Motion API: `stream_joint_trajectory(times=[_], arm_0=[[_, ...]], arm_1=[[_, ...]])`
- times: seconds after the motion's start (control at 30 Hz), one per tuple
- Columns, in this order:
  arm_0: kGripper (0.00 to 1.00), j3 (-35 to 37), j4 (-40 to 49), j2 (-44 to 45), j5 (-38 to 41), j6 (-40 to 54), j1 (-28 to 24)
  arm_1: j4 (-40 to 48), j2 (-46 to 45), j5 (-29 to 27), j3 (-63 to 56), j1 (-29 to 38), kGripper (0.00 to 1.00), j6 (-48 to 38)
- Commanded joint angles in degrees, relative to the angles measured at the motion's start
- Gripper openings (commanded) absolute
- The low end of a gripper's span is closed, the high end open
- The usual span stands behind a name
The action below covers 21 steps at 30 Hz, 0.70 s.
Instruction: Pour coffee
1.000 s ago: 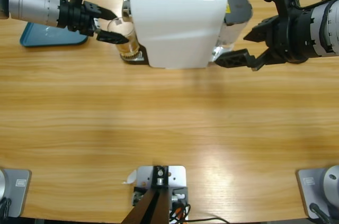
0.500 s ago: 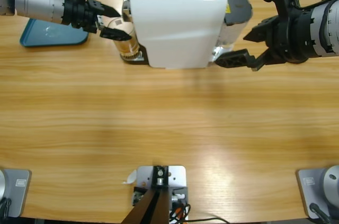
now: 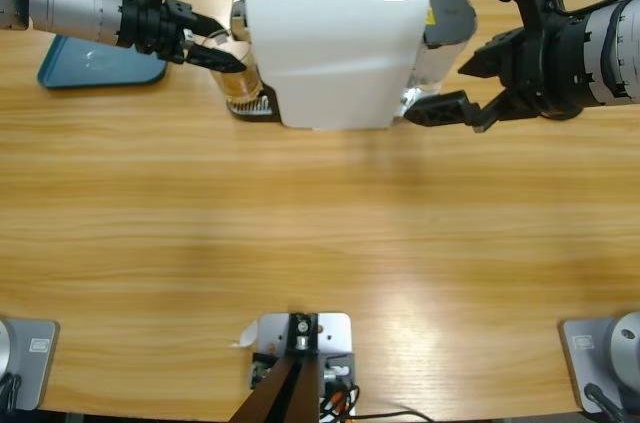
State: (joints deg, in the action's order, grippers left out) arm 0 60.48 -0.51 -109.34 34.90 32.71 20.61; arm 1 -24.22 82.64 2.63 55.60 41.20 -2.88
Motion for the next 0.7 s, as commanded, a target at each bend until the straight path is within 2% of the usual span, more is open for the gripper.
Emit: stream_joint_trajectory(times=[0.03,0.23,0.37,0.57,0.7], arm_0=[[0.000,-1.15,-0.02,-2.88,-0.20,0.60,0.39],[0.000,-2.00,-0.02,-0.24,-1.57,0.30,-0.05],[0.000,-1.98,0.07,4.64,-4.98,-0.67,-2.74],[0.000,-1.94,0.07,10.44,-9.29,-8.38,-10.33],[0.000,-2.30,0.86,10.36,-14.93,-14.94,-16.82]], arm_1=[[0.85,2.31,0.92,-0.09,-0.95,1.000,0.68],[0.83,2.03,0.83,0.38,-1.03,1.000,0.68],[0.76,2.00,0.80,0.91,-1.03,1.000,0.68],[0.88,2.15,0.80,0.89,-1.03,1.000,0.68],[1.20,1.33,0.45,0.82,-1.03,1.000,0.68]])
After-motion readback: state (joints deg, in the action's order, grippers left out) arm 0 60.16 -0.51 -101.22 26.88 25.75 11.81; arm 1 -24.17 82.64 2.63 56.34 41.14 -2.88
